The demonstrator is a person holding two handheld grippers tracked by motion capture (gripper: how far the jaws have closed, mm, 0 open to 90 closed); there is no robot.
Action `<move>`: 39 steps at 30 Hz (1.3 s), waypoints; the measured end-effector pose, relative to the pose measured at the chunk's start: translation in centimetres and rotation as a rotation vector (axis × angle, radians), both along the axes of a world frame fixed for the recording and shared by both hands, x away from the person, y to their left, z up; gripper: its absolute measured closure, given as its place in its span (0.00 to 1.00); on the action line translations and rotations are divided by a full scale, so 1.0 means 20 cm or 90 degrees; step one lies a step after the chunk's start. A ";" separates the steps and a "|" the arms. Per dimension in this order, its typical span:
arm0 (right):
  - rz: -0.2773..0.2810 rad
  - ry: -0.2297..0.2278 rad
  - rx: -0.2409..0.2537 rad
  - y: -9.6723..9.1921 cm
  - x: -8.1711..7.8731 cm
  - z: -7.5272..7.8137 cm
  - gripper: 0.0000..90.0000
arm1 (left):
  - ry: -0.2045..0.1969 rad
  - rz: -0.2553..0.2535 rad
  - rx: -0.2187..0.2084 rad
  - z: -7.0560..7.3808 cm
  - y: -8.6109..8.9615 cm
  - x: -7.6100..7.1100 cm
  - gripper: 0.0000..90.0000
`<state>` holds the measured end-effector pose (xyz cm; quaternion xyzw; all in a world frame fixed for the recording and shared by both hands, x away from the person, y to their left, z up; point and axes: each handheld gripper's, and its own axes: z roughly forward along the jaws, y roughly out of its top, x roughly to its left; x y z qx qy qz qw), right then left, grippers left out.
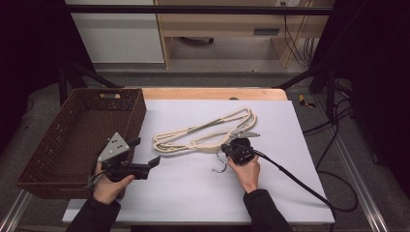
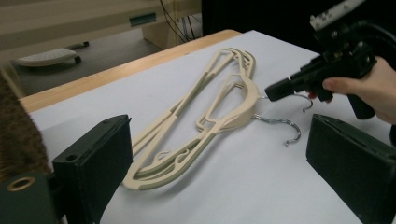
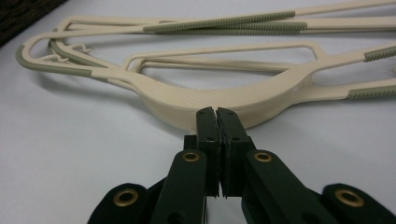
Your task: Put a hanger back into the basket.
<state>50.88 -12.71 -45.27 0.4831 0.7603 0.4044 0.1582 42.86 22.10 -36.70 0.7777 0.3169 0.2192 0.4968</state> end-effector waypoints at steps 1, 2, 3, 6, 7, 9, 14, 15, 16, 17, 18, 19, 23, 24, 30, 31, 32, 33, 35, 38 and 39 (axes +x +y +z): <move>0.003 0.000 0.003 0.00 0.00 0.01 0.99 | 0.004 -0.008 0.008 -0.01 -0.03 0.01 0.08; 0.004 0.001 0.003 -0.01 0.00 0.02 0.99 | 0.007 -0.014 0.018 -0.01 -0.07 0.02 0.08; 0.009 -0.003 0.000 -0.02 0.00 0.03 0.99 | 0.010 -0.019 0.026 -0.02 -0.10 0.03 0.08; 0.010 -0.006 0.000 -0.02 -0.01 0.05 0.99 | 0.020 -0.041 0.058 -0.05 -0.21 0.06 0.08; 0.013 -0.008 0.000 -0.03 -0.01 0.05 0.99 | 0.022 -0.046 0.064 -0.06 -0.24 0.08 0.08; 0.016 -0.011 -0.002 -0.03 -0.01 0.06 0.99 | 0.033 -0.055 0.065 -0.07 -0.30 0.12 0.10; 0.024 -0.018 -0.004 -0.04 -0.02 0.08 0.99 | 0.052 -0.072 0.088 -0.12 -0.44 0.23 0.12; 0.026 -0.019 -0.003 -0.04 -0.02 0.09 0.99 | 0.055 -0.074 0.093 -0.13 -0.46 0.25 0.13; 0.024 -0.019 -0.002 -0.04 -0.02 0.09 0.99 | 0.059 -0.075 0.101 -0.14 -0.48 0.27 0.13; 0.029 -0.022 -0.004 -0.04 -0.02 0.09 0.99 | 0.063 -0.074 0.109 -0.15 -0.51 0.29 0.14; 0.029 -0.021 -0.001 -0.04 -0.02 0.10 0.99 | 0.063 -0.074 0.109 -0.15 -0.51 0.29 0.15; 0.025 -0.018 -0.002 -0.04 -0.03 0.10 0.99 | 0.068 -0.081 0.125 -0.17 -0.55 0.33 0.15; 0.032 -0.024 -0.005 -0.04 -0.03 0.11 0.99 | 0.080 -0.089 0.144 -0.22 -0.63 0.41 0.18; 0.036 -0.025 -0.003 -0.04 -0.03 0.11 0.99 | 0.078 -0.092 0.150 -0.23 -0.65 0.42 0.20; 0.037 -0.028 -0.009 -0.03 -0.04 0.12 0.99 | 0.063 -0.110 0.208 -0.28 -0.73 0.48 0.30; 0.039 -0.029 -0.013 -0.03 -0.04 0.13 0.99 | 0.065 -0.112 0.202 -0.31 -0.76 0.50 0.31; 0.039 -0.029 -0.014 -0.03 -0.04 0.13 0.99 | 0.063 -0.113 0.204 -0.32 -0.76 0.51 0.32; 0.039 -0.029 -0.014 -0.03 -0.04 0.13 0.99 | 0.062 -0.114 0.212 -0.33 -0.77 0.52 0.34; 0.042 -0.031 -0.016 -0.03 -0.04 0.13 0.99 | 0.058 -0.118 0.232 -0.35 -0.79 0.53 0.38; 0.046 -0.033 -0.017 -0.02 -0.04 0.13 0.99 | 0.059 -0.125 0.247 -0.38 -0.82 0.54 0.44; 0.046 -0.033 -0.018 -0.02 -0.05 0.13 0.99 | 0.054 -0.125 0.259 -0.38 -0.83 0.53 0.46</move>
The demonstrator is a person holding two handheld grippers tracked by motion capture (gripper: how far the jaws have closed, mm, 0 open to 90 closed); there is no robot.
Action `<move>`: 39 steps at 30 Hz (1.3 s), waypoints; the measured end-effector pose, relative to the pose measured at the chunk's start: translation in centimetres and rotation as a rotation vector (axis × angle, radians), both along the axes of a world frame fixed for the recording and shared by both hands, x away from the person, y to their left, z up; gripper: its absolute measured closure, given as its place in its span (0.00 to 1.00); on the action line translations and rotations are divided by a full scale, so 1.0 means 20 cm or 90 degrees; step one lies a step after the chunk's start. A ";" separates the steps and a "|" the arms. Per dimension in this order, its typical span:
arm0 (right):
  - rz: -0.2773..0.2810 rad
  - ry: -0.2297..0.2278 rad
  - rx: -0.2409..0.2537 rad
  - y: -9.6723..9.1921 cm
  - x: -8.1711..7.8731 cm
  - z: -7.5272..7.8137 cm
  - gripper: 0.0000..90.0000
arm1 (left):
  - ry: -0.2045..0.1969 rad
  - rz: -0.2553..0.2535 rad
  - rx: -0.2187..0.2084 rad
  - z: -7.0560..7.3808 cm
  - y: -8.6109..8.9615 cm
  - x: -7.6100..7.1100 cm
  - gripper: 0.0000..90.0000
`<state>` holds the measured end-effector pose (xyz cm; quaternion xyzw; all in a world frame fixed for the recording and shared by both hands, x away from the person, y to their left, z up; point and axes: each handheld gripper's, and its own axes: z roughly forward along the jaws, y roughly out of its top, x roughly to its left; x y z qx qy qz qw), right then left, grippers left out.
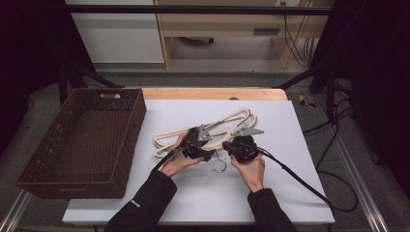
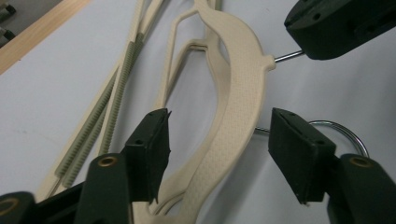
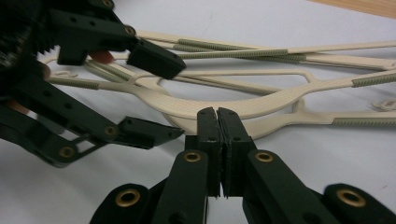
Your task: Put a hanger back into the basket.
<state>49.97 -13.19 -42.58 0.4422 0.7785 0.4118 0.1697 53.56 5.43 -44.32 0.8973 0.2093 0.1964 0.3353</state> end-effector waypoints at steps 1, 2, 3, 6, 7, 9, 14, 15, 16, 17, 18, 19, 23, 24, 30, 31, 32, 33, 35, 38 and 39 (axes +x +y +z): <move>-0.003 0.002 0.002 0.00 0.00 0.00 0.99 | -0.003 0.007 -0.010 -0.01 -0.02 0.00 0.48; -0.001 0.003 0.002 0.00 0.00 0.00 0.99 | -0.007 0.005 -0.010 -0.02 -0.02 0.00 0.50; 0.004 0.000 -0.003 0.00 0.00 0.01 0.99 | -0.011 0.003 -0.009 -0.02 -0.03 0.00 0.53; 0.005 -0.001 -0.004 0.00 -0.01 0.01 0.99 | -0.012 0.002 -0.010 -0.02 -0.04 0.01 0.62; 0.007 -0.003 -0.005 0.00 -0.01 0.01 0.99 | -0.013 -0.005 -0.002 -0.02 -0.04 0.01 0.64; 0.002 -0.003 -0.003 0.00 -0.01 0.01 0.99 | -0.016 -0.013 0.008 -0.02 -0.05 0.01 0.69; 0.008 -0.001 -0.005 0.00 -0.01 0.01 0.99 | -0.031 -0.028 0.021 -0.02 -0.06 -0.02 0.76; 0.010 0.001 -0.003 0.00 -0.01 0.02 0.98 | -0.033 -0.029 0.019 -0.01 -0.06 -0.02 0.77; 0.015 -0.005 -0.003 -0.01 -0.01 0.03 0.98 | -0.037 -0.029 0.019 -0.01 -0.06 -0.02 0.78; 0.015 -0.005 -0.003 -0.01 -0.01 0.03 0.98 | -0.037 -0.029 0.019 -0.01 -0.06 -0.02 0.78; 0.027 -0.021 0.018 -0.02 -0.02 0.06 0.95 | -0.043 -0.026 0.017 0.00 -0.05 -0.02 0.79; 0.027 -0.021 0.018 -0.02 -0.02 0.06 0.95 | -0.043 -0.026 0.017 0.00 -0.05 -0.02 0.80; 0.025 -0.080 0.047 -0.11 -0.08 0.18 0.87 | -0.056 -0.020 0.013 0.04 -0.02 -0.03 0.84; 0.023 -0.094 0.053 -0.14 -0.09 0.20 0.85 | -0.058 -0.017 0.009 0.05 -0.01 -0.03 0.85; -0.001 -0.126 0.094 -0.30 -0.13 0.25 0.63 | -0.065 0.004 0.001 0.09 0.05 -0.01 0.86; -0.001 -0.126 0.100 -0.33 -0.13 0.25 0.60 | -0.065 0.008 -0.002 0.09 0.06 0.00 0.87; -0.001 -0.128 0.106 -0.35 -0.14 0.24 0.56 | -0.066 0.010 -0.006 0.10 0.07 0.00 0.87; -0.001 -0.129 0.107 -0.37 -0.14 0.23 0.52 | -0.067 0.011 -0.004 0.10 0.08 0.00 0.87; -0.002 -0.121 0.106 -0.40 -0.16 0.20 0.45 | -0.070 0.020 -0.013 0.11 0.08 0.01 0.88; -0.005 -0.113 0.101 -0.44 -0.17 0.16 0.37 | -0.081 0.032 -0.014 0.13 0.10 0.02 0.88; -0.005 -0.113 0.098 -0.45 -0.18 0.15 0.35 | -0.087 0.031 0.007 0.15 0.11 0.02 0.89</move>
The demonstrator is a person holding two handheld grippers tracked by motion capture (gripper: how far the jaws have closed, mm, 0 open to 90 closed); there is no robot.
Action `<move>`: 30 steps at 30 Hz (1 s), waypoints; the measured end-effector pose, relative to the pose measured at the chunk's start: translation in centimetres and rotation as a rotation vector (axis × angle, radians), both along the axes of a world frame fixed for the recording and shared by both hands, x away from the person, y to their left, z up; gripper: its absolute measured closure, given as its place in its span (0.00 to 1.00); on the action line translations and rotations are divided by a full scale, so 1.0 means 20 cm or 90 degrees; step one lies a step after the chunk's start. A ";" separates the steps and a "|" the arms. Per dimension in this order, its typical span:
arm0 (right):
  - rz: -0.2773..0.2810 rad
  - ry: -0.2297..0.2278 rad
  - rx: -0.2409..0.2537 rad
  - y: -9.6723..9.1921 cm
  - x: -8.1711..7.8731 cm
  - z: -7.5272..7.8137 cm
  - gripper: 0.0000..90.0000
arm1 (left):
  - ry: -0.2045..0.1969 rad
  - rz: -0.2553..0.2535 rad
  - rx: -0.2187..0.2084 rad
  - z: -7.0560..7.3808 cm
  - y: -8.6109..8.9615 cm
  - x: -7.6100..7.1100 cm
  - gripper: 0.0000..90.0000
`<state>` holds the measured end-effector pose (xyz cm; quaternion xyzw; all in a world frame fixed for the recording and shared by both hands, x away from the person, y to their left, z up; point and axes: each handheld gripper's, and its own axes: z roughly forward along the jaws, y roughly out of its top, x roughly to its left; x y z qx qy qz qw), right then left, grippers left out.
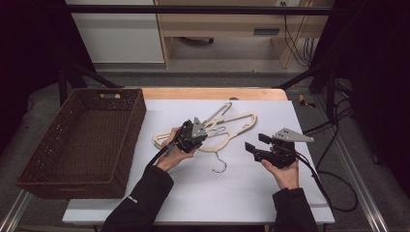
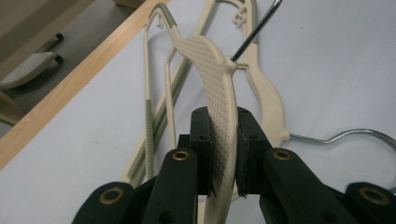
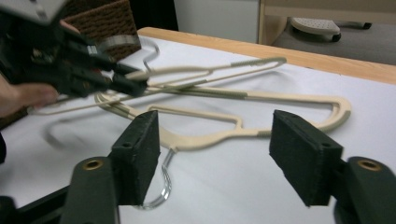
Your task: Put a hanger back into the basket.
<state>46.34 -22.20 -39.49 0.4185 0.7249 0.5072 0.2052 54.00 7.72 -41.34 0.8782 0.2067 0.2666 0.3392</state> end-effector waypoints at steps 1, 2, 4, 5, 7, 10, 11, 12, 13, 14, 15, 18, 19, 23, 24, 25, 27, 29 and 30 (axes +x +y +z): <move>-0.004 0.003 0.001 -0.01 -0.01 -0.01 0.33 | -0.006 0.006 -0.005 0.00 0.00 0.00 0.89; -0.004 0.001 0.000 -0.02 -0.01 -0.01 0.32 | -0.006 0.006 -0.005 0.00 0.00 0.00 0.90; -0.003 0.002 0.007 -0.03 -0.02 -0.02 0.29 | -0.023 0.025 -0.005 0.03 0.03 0.01 0.92; -0.005 0.000 0.009 -0.04 -0.02 -0.03 0.28 | -0.028 0.034 -0.018 0.04 0.04 0.02 0.92; -0.003 0.001 0.010 -0.04 -0.03 -0.03 0.26 | -0.036 0.051 -0.023 0.07 0.07 0.03 0.94; 0.000 -0.001 0.005 -0.04 -0.04 -0.04 0.23 | -0.030 0.065 -0.050 0.10 0.12 0.06 0.95; 0.001 -0.002 0.004 -0.04 -0.04 -0.04 0.22 | -0.029 0.069 -0.058 0.10 0.14 0.07 0.95; 0.003 -0.002 0.004 -0.04 -0.04 -0.04 0.22 | -0.028 0.071 -0.050 0.11 0.16 0.07 0.95; 0.004 -0.003 0.005 -0.04 -0.05 -0.04 0.21 | -0.028 0.080 -0.067 0.11 0.17 0.07 0.95; 0.007 -0.002 0.005 -0.05 -0.05 -0.04 0.20 | -0.027 0.081 -0.065 0.12 0.18 0.07 0.95; 0.007 -0.005 0.004 -0.05 -0.05 -0.04 0.20 | -0.026 0.082 -0.070 0.13 0.19 0.06 0.95; 0.004 -0.005 0.001 -0.05 -0.07 -0.03 0.18 | -0.029 0.088 -0.113 0.18 0.21 0.02 0.95; 0.005 -0.004 0.002 -0.05 -0.08 -0.03 0.17 | -0.031 0.089 -0.124 0.20 0.21 0.00 0.95; 0.006 -0.015 0.005 -0.07 -0.10 -0.02 0.15 | -0.022 0.085 -0.151 0.29 0.22 -0.07 0.95; 0.005 -0.016 0.006 -0.07 -0.11 -0.01 0.15 | -0.022 0.085 -0.151 0.29 0.22 -0.07 0.95; 0.005 -0.018 0.007 -0.07 -0.12 -0.01 0.14 | -0.018 0.080 -0.159 0.34 0.24 -0.10 0.95; 0.008 -0.020 0.008 -0.08 -0.13 0.00 0.12 | -0.009 0.072 -0.169 0.39 0.26 -0.14 0.95; 0.007 -0.024 0.005 -0.08 -0.13 0.00 0.10 | -0.004 0.062 -0.178 0.43 0.29 -0.17 0.95; 0.007 -0.025 0.003 -0.09 -0.14 0.00 0.10 | -0.004 0.059 -0.184 0.46 0.30 -0.19 0.95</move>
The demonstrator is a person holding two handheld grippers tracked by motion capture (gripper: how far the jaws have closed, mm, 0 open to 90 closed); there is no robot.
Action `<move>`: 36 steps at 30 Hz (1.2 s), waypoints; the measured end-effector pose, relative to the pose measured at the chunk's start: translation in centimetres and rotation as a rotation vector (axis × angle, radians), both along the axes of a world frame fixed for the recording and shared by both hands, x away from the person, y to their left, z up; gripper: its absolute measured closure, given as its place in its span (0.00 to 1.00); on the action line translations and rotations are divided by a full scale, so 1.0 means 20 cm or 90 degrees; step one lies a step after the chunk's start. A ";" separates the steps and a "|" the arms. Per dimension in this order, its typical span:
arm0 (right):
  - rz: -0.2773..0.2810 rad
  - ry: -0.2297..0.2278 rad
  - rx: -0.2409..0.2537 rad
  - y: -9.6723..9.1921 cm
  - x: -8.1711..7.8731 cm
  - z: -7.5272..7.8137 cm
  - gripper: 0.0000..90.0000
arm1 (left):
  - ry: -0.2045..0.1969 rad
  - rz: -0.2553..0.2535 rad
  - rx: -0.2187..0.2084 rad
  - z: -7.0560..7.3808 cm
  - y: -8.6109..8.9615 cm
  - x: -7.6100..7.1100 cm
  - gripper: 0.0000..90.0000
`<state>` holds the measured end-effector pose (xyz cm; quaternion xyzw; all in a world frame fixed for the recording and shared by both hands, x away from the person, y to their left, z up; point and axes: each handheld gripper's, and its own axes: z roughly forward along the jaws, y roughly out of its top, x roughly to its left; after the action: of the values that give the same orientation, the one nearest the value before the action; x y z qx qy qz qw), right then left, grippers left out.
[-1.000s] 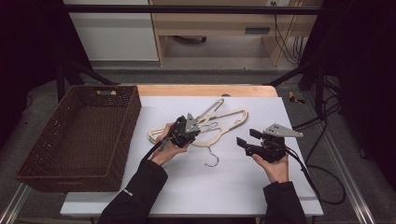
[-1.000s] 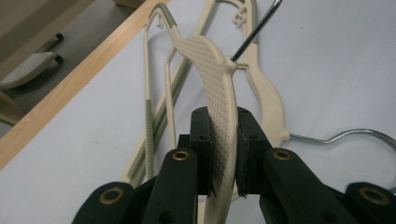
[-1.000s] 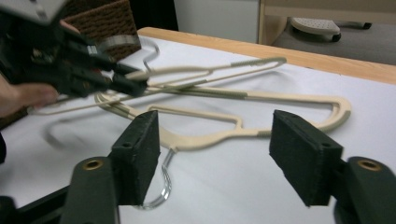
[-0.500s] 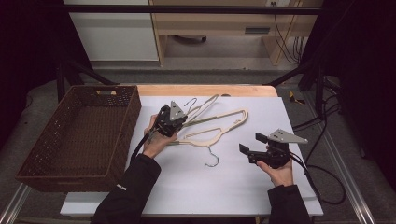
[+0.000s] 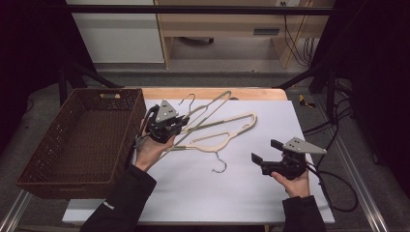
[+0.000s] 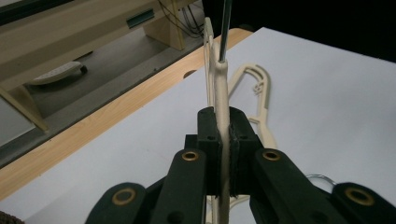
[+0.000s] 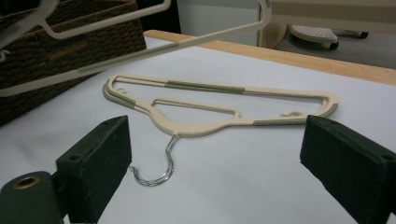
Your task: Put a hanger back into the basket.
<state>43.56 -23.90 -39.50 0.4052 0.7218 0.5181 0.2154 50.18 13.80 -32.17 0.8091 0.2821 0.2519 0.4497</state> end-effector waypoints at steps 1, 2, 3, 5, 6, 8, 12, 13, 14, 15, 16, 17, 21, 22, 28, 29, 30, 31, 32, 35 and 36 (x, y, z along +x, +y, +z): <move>-0.002 -0.002 -0.001 0.00 0.00 0.00 0.09 | 0.000 -0.003 -0.006 0.02 0.02 -0.02 0.95; -0.002 -0.004 -0.001 0.00 -0.01 0.00 0.08 | 0.000 -0.004 -0.020 0.05 0.03 -0.03 0.95; -0.002 -0.006 -0.004 0.00 -0.01 0.00 0.08 | -0.002 -0.006 -0.025 0.07 0.05 -0.05 0.95; 0.001 -0.011 -0.006 0.00 -0.02 0.01 0.07 | -0.005 -0.013 -0.033 0.12 0.09 -0.08 0.95; -0.001 -0.012 -0.005 0.00 -0.02 0.01 0.07 | -0.007 -0.014 -0.037 0.15 0.10 -0.10 0.95; -0.001 -0.015 -0.005 0.01 -0.02 0.01 0.06 | -0.011 -0.018 -0.042 0.20 0.14 -0.12 0.95; -0.004 -0.018 -0.008 0.00 -0.03 0.01 0.05 | -0.021 -0.021 -0.051 0.29 0.22 -0.17 0.95; -0.004 -0.019 -0.007 0.00 -0.03 0.01 0.05 | -0.023 -0.023 -0.054 0.31 0.24 -0.18 0.95; -0.006 -0.020 -0.007 0.00 -0.03 0.01 0.05 | -0.028 -0.025 -0.055 0.33 0.27 -0.19 0.95; -0.007 -0.021 -0.008 0.00 -0.03 0.01 0.04 | -0.032 -0.025 -0.054 0.35 0.29 -0.20 0.95; -0.007 -0.021 -0.009 0.00 -0.03 0.01 0.04 | -0.034 -0.024 -0.054 0.37 0.32 -0.21 0.95; -0.007 -0.021 -0.011 0.00 -0.03 0.01 0.04 | -0.037 -0.023 -0.053 0.38 0.35 -0.22 0.95; -0.008 -0.020 -0.014 0.00 -0.03 0.01 0.04 | -0.047 -0.017 -0.047 0.42 0.47 -0.24 0.95; -0.006 -0.019 -0.016 0.00 -0.03 0.01 0.04 | -0.045 -0.012 -0.042 0.43 0.51 -0.24 0.95; -0.007 -0.013 -0.022 0.02 -0.02 -0.01 0.04 | -0.055 0.021 -0.037 0.44 0.71 -0.24 0.95; -0.003 -0.012 -0.024 0.02 -0.02 -0.01 0.04 | -0.055 0.026 -0.037 0.44 0.74 -0.24 0.95; -0.005 -0.011 -0.023 0.02 -0.01 -0.01 0.04 | -0.055 0.030 -0.035 0.44 0.77 -0.23 0.95; -0.005 -0.011 -0.023 0.02 -0.01 -0.01 0.04 | -0.055 0.033 -0.029 0.43 0.80 -0.23 0.95; -0.005 -0.012 -0.021 0.03 -0.01 -0.01 0.04 | -0.053 0.037 -0.026 0.43 0.83 -0.22 0.95; -0.005 -0.012 -0.020 0.02 -0.01 -0.01 0.04 | -0.052 0.051 -0.022 0.42 0.92 -0.20 0.95; -0.005 -0.012 -0.021 0.02 -0.01 -0.01 0.04 | -0.052 0.055 -0.021 0.42 0.95 -0.20 0.95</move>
<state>43.31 -23.45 -39.65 0.3996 0.7267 0.5087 0.2309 46.26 32.72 -23.86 0.7777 0.3021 0.2992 0.4630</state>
